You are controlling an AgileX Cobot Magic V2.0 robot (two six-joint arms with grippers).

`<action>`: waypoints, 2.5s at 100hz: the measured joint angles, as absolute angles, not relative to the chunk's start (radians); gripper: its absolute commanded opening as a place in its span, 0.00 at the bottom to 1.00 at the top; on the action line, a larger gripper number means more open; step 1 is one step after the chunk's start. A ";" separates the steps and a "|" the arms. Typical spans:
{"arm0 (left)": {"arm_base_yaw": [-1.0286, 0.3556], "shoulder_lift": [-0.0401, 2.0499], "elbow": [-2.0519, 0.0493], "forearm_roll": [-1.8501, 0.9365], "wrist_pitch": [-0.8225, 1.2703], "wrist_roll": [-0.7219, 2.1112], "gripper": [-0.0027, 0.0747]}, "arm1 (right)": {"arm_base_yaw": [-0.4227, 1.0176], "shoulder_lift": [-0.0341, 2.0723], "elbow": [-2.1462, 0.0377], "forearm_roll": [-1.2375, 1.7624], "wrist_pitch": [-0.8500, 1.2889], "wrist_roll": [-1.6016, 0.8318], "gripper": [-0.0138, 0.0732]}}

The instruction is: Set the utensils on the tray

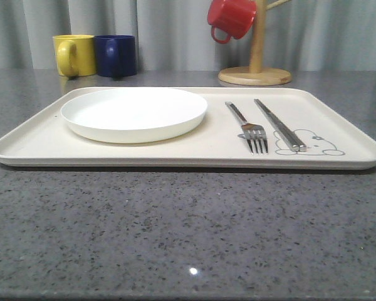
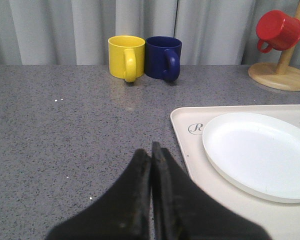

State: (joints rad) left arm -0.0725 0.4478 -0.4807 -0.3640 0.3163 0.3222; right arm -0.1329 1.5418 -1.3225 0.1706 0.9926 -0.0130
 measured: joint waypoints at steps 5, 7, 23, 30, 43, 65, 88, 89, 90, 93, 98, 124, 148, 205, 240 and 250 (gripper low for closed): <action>-0.072 0.448 -0.481 -0.364 0.316 0.322 0.01 | -0.101 1.521 -1.323 0.171 0.998 0.000 0.10; -0.072 0.448 -0.481 -0.364 0.316 0.322 0.01 | -0.087 1.514 -1.323 0.171 1.000 0.009 0.10; -0.072 0.448 -0.481 -0.364 0.316 0.322 0.01 | 0.039 1.498 -1.323 0.168 0.992 0.089 0.10; -0.072 0.448 -0.481 -0.364 0.316 0.322 0.01 | 0.098 1.500 -1.323 0.152 0.977 0.132 0.10; -0.072 0.448 -0.481 -0.364 0.316 0.322 0.01 | 0.200 1.513 -1.323 0.104 0.945 0.214 0.10; -0.072 0.448 -0.481 -0.364 0.316 0.322 0.01 | 0.278 1.569 -1.323 0.044 0.904 0.314 0.10; -0.072 0.448 -0.481 -0.364 0.316 0.322 0.01 | 0.286 1.651 -1.323 0.036 0.886 0.336 0.10; -0.072 0.448 -0.481 -0.364 0.316 0.322 0.01 | 0.286 1.655 -1.323 0.036 0.887 0.338 0.10; -0.072 0.448 -0.481 -0.364 0.316 0.322 0.01 | 0.286 1.657 -1.323 0.036 0.887 0.338 0.10; -0.072 0.448 -0.481 -0.364 0.316 0.322 0.01 | 0.286 1.665 -1.323 0.036 0.884 0.338 0.10; -0.072 0.448 -0.481 -0.364 0.316 0.322 0.01 | 0.286 1.679 -1.323 0.036 0.883 0.339 0.11; -0.072 0.448 -0.481 -0.364 0.316 0.322 0.01 | 0.286 1.704 -1.323 0.036 0.881 0.340 0.13; -0.072 0.448 -0.481 -0.364 0.316 0.322 0.01 | 0.286 1.704 -1.323 0.036 0.879 0.344 0.37; -0.072 0.448 -0.481 -0.364 0.316 0.322 0.01 | 0.286 1.641 -1.345 0.000 0.904 0.346 0.50; -0.072 0.448 -0.481 -0.364 0.316 0.322 0.01 | 0.192 1.431 -1.322 -0.130 0.910 0.340 0.50; -0.072 0.448 -0.481 -0.364 0.316 0.322 0.01 | 0.156 1.342 -1.258 -0.143 0.890 0.340 0.50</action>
State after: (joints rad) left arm -0.0725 0.4478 -0.4807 -0.3640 0.3163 0.3222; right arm 0.1560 1.3419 -1.2579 -0.1435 0.8902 0.3401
